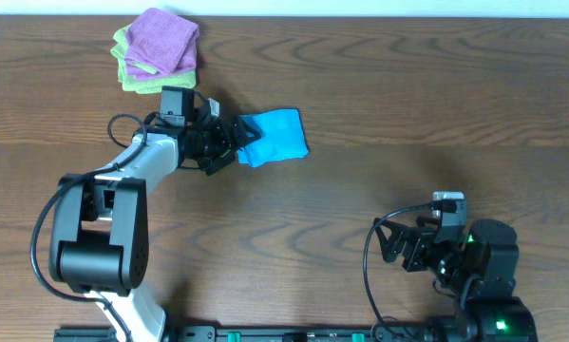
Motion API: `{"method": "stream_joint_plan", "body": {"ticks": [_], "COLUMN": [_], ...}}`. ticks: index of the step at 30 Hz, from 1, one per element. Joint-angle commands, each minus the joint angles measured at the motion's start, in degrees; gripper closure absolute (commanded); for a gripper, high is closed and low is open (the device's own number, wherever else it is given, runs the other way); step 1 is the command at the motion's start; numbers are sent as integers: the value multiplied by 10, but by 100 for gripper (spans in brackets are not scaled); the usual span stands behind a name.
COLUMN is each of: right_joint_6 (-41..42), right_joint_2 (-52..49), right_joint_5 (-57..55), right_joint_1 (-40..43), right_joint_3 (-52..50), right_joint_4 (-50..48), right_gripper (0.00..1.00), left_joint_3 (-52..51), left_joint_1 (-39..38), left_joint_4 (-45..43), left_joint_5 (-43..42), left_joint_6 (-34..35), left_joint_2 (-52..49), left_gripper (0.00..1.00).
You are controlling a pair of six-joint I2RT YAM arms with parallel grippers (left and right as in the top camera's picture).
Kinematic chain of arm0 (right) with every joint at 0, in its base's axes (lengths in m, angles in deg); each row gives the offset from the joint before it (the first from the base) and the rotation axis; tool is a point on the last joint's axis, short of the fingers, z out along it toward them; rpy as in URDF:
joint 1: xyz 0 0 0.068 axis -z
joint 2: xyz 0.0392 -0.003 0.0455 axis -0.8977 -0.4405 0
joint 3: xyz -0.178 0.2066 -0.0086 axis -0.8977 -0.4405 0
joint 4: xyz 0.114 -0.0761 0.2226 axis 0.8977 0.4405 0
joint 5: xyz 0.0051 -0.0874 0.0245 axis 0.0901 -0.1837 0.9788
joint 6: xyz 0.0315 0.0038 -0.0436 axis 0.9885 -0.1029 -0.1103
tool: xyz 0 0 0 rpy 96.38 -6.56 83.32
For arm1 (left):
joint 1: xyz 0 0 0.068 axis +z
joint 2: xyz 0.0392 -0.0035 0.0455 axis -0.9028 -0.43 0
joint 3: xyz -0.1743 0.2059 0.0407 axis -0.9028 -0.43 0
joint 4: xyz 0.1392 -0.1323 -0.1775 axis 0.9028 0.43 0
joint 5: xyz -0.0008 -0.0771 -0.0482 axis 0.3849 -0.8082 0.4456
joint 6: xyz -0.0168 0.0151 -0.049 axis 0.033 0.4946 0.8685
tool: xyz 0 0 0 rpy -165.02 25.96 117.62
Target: Fold the cloth
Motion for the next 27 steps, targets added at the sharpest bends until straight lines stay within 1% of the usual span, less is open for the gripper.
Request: {"method": "stream_joint_plan", "body": {"ticks": [1, 5, 10, 15, 16, 19, 23, 24, 26, 27], "right_joint_6": [7, 7, 7, 7, 7, 7, 7, 7, 7, 7], "right_joint_2": [3, 3, 3, 3, 3, 3, 3, 3, 3, 3], "right_joint_5": [6, 6, 6, 6, 6, 6, 6, 6, 6, 6], "right_joint_1": [4, 4, 4, 4, 4, 4, 4, 4, 4, 4], "right_joint_3": [-4, -4, -4, -4, -4, -4, -4, -4, -4, -4], "right_joint_4": [0, 0, 0, 0, 0, 0, 0, 0, 0, 0], "right_gripper": [1, 1, 1, 1, 1, 1, 1, 1, 1, 1], "left_joint_3": [-4, -4, -4, -4, -4, -4, -4, -4, -4, -4], "left_joint_1": [0, 0, -4, -24, -28, -40, -45, -45, -45, -45], "left_joint_4": [-10, -24, -36, -66, -68, -71, -88, -91, -100, -110], "left_joint_5": [12, 6, -7, 3, 11, 32, 33, 33, 31, 22], "left_joint_6": [9, 29, 30, 31, 31, 30, 19, 14, -2, -15], "left_joint_2": [-16, -34, -46, -46, -46, -49, -60, -61, -61, -61], "left_gripper": [5, 5, 5, 0, 5, 13, 26, 28, 37, 60]}}
